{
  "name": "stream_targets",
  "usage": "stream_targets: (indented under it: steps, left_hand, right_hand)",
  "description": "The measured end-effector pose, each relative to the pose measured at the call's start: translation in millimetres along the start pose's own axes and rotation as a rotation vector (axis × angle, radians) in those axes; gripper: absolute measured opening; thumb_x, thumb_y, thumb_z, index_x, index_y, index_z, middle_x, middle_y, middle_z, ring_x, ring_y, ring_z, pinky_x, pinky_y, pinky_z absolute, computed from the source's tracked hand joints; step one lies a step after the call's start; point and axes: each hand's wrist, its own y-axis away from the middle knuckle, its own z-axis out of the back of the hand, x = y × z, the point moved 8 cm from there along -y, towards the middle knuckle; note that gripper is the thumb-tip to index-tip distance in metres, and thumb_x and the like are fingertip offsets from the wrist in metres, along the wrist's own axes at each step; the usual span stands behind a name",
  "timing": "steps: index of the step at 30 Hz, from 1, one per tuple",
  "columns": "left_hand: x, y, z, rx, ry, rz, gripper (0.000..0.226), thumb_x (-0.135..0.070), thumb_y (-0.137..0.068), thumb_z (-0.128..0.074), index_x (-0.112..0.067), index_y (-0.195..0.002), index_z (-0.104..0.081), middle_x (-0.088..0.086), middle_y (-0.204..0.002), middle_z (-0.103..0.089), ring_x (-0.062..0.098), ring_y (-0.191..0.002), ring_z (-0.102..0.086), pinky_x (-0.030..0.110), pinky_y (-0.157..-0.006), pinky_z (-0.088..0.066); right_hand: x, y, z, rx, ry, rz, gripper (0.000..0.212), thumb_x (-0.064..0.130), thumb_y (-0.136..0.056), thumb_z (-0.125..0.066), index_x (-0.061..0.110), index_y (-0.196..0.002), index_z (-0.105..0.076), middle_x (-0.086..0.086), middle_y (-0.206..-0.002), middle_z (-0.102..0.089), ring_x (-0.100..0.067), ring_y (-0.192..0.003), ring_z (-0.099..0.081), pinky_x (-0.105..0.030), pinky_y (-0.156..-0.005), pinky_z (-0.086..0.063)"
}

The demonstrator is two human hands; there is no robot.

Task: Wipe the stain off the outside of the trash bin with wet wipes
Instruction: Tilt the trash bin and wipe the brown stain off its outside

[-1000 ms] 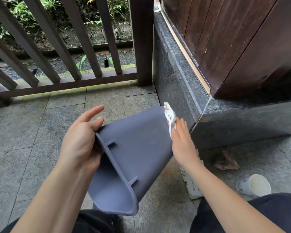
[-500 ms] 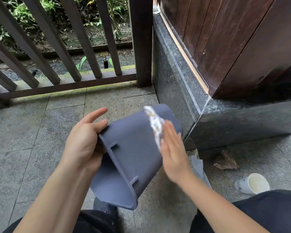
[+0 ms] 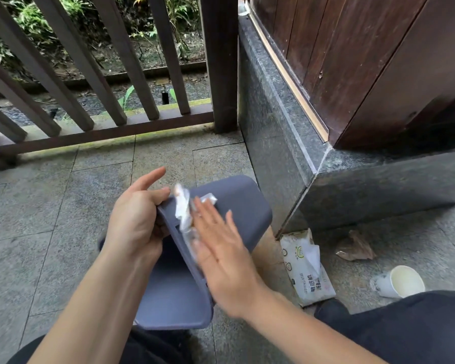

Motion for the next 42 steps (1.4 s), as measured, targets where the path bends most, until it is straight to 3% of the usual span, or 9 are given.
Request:
stream_targets:
  steps: [5, 11, 15, 18, 24, 31, 35, 38, 42]
  left_hand:
    - [7, 1, -7, 0.099, -0.059, 0.029, 0.047, 0.003, -0.094, -0.050, -0.028, -0.119, -0.075, 0.013, -0.084, -0.075, 0.023, -0.065, -0.068, 0.029, -0.060, -0.056]
    - [8, 2, -15, 0.149, -0.038, 0.033, 0.050, 0.005, -0.092, -0.048, -0.027, -0.115, -0.078, 0.018, -0.104, -0.055, 0.034, -0.095, -0.044, 0.042, -0.070, -0.044]
    - [13, 4, -19, 0.147, -0.058, 0.041, 0.048, 0.006, -0.089, -0.049, -0.024, -0.116, -0.076, 0.015, -0.105, -0.051, 0.030, -0.096, -0.041, 0.041, -0.067, -0.037]
    - [15, 0, -21, 0.127, -0.107, 0.041, 0.048, 0.007, -0.088, -0.050, -0.023, -0.115, -0.076, 0.016, -0.103, -0.049, 0.031, -0.093, -0.039, 0.040, -0.063, -0.034]
    - [8, 10, -24, 0.193, -0.211, -0.011, 0.046, 0.007, -0.087, -0.053, -0.026, -0.105, -0.081, 0.020, -0.088, -0.055, 0.032, -0.071, -0.049, 0.028, -0.044, -0.048]
    - [0, 6, -13, 0.091, -0.185, -0.050, 0.042, 0.002, -0.091, -0.056, -0.027, -0.108, -0.080, 0.007, -0.064, -0.065, 0.016, -0.046, -0.056, 0.023, -0.042, -0.047]
    - [-1, 5, -3, 0.111, -0.146, -0.016, 0.040, 0.001, -0.089, -0.058, -0.026, -0.110, -0.079, 0.025, -0.088, -0.067, 0.034, -0.076, -0.057, 0.037, -0.066, -0.046]
    - [2, 9, -8, 0.188, -0.144, 0.014, 0.041, 0.001, -0.089, -0.056, -0.026, -0.107, -0.081, 0.027, -0.093, -0.059, 0.037, -0.083, -0.048, 0.037, -0.065, -0.040]
    - [1, 16, -17, 0.250, -0.104, 0.014, 0.044, 0.001, -0.090, -0.055, -0.030, -0.108, -0.081, 0.022, -0.095, -0.059, 0.036, -0.089, -0.047, 0.040, -0.066, -0.036]
  right_hand:
    - [-30, 7, 12, -0.040, 0.170, 0.106, 0.060, 0.036, -0.105, -0.031, 0.035, -0.160, -0.007, 0.007, -0.170, -0.016, -0.012, -0.157, -0.007, -0.049, -0.126, -0.001]
    - [-151, 11, 63, -0.246, 0.087, -0.500, 0.060, 0.055, -0.100, -0.012, 0.040, -0.156, 0.003, 0.017, -0.169, 0.002, 0.005, -0.152, 0.011, -0.039, -0.126, 0.007]
    - [-199, 28, 68, -0.298, -0.111, -0.834, 0.055, 0.039, -0.108, -0.022, 0.020, -0.159, -0.021, -0.003, -0.169, -0.018, -0.020, -0.156, -0.012, -0.046, -0.125, -0.012]
    - [-208, 33, 56, -0.295, -0.228, -0.916, 0.055, 0.040, -0.108, -0.024, 0.020, -0.160, -0.020, -0.006, -0.165, -0.027, -0.024, -0.152, -0.023, -0.043, -0.122, -0.019]
    - [-162, 0, 60, -0.271, 0.002, -0.660, 0.059, 0.037, -0.110, -0.019, 0.017, -0.162, -0.003, -0.001, -0.171, 0.001, -0.010, -0.156, 0.005, -0.026, -0.122, 0.009]
    - [-23, -5, 10, -0.036, 0.061, -0.075, 0.057, 0.043, -0.109, -0.013, 0.033, -0.161, 0.006, 0.015, -0.170, 0.006, -0.004, -0.155, 0.010, -0.030, -0.124, 0.011]
    - [3, 10, -2, 0.088, 0.112, 0.091, 0.061, 0.040, -0.108, -0.025, 0.035, -0.161, 0.004, 0.012, -0.171, 0.002, -0.010, -0.157, 0.006, -0.047, -0.126, 0.006]
    - [-15, 6, 16, 0.096, 0.225, 0.114, 0.063, 0.047, -0.105, -0.027, 0.038, -0.160, 0.002, 0.012, -0.171, -0.005, -0.008, -0.157, 0.003, -0.047, -0.126, 0.006]
    - [-82, -15, 74, -0.075, 0.271, -0.228, 0.064, 0.055, -0.102, -0.018, 0.028, -0.160, -0.021, 0.011, -0.168, -0.020, -0.004, -0.156, -0.005, -0.049, -0.126, 0.002]
